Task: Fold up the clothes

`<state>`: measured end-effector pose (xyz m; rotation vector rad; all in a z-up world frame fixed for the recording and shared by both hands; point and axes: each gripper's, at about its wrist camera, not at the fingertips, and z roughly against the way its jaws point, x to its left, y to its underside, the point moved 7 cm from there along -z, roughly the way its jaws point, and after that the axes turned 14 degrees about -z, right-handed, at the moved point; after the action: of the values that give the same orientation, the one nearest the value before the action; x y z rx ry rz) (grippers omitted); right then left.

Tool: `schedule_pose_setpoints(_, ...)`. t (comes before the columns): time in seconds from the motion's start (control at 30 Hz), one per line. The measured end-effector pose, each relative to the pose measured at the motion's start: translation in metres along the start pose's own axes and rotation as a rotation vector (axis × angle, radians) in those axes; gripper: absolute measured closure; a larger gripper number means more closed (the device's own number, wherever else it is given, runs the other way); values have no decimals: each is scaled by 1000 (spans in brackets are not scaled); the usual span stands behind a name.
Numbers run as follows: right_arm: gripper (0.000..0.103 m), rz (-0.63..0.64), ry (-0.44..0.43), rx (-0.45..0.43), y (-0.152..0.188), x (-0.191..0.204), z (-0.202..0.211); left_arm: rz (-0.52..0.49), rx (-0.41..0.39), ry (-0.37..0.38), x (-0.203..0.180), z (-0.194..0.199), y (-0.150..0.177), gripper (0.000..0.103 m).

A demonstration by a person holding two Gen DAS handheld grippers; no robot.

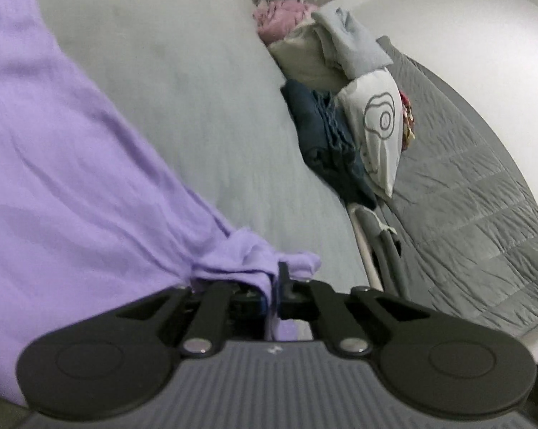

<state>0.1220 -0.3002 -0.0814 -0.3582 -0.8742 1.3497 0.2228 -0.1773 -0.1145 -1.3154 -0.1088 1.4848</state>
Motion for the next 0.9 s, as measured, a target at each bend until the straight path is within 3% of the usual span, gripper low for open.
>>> schedule_pose_setpoints(0.1,47,48,-9,26,4,14,-7,-111,-60,-63,-2,18,-15,103)
schedule_pose_setpoints(0.37,46,152,-48,41,11,61,-17,-246,-117,-151,15,57,-59,103)
schedule_pose_setpoints(0.67,46,201,-71,48,10,112,-35,-272,-143,-222,54,102,-90,102)
schedule_pose_setpoints(0.9,45,214,-92,70,14,151,-53,-212,-168,-314,113,143,-104,102)
